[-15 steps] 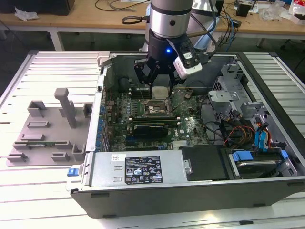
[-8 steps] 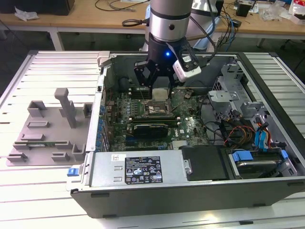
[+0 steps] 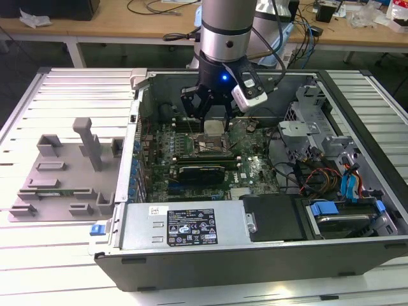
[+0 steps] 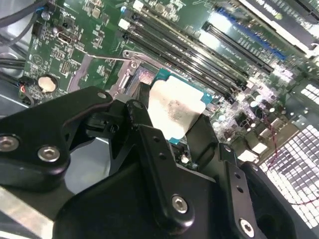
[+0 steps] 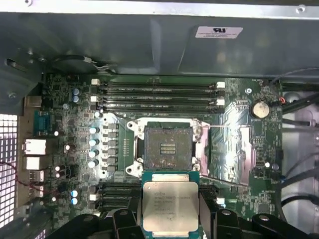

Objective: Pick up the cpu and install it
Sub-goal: 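Pick up the cpu and move it towards the insertion slot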

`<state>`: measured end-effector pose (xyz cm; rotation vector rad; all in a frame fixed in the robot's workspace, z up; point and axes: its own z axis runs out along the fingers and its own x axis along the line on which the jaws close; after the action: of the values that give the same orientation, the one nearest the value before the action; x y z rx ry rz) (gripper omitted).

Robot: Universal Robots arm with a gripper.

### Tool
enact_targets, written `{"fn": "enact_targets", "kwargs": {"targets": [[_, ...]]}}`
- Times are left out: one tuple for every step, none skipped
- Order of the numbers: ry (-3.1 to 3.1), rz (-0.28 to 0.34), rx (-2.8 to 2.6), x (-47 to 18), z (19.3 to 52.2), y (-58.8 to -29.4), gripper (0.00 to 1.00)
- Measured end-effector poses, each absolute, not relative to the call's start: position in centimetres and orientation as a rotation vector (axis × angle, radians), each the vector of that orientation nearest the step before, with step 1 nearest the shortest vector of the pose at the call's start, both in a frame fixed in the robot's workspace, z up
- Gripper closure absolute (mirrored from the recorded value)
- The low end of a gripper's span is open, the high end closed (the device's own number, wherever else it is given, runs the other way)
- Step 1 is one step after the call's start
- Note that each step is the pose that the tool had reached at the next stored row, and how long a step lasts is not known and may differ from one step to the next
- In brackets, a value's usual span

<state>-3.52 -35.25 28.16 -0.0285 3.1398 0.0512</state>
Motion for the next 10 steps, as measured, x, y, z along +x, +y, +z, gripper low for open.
{"fn": "enact_targets", "kwargs": {"targets": [[3.14,0.053,-0.029,-3.5,28.0,-35.0,0.45],[3.14,0.054,-0.029,-3.4,27.9,-34.5,0.45],[3.14,0.054,-0.03,-3.4,27.8,-34.1,0.45],[3.14,0.054,-0.029,-3.4,27.8,-33.7,0.45],[3.14,0.054,-0.03,-3.4,27.8,-33.7,0.45],[3.14,0.054,-0.029,-3.4,27.8,-33.7,0.45],[3.14,0.054,-0.029,-3.4,27.8,-33.7,0.45],[3.14,0.054,-0.029,-3.4,27.8,-33.7,0.45],[3.14,0.054,-0.029,-3.4,27.8,-33.7,0.45],[3.14,0.054,-0.029,-3.4,27.8,-33.7,0.45]]}}
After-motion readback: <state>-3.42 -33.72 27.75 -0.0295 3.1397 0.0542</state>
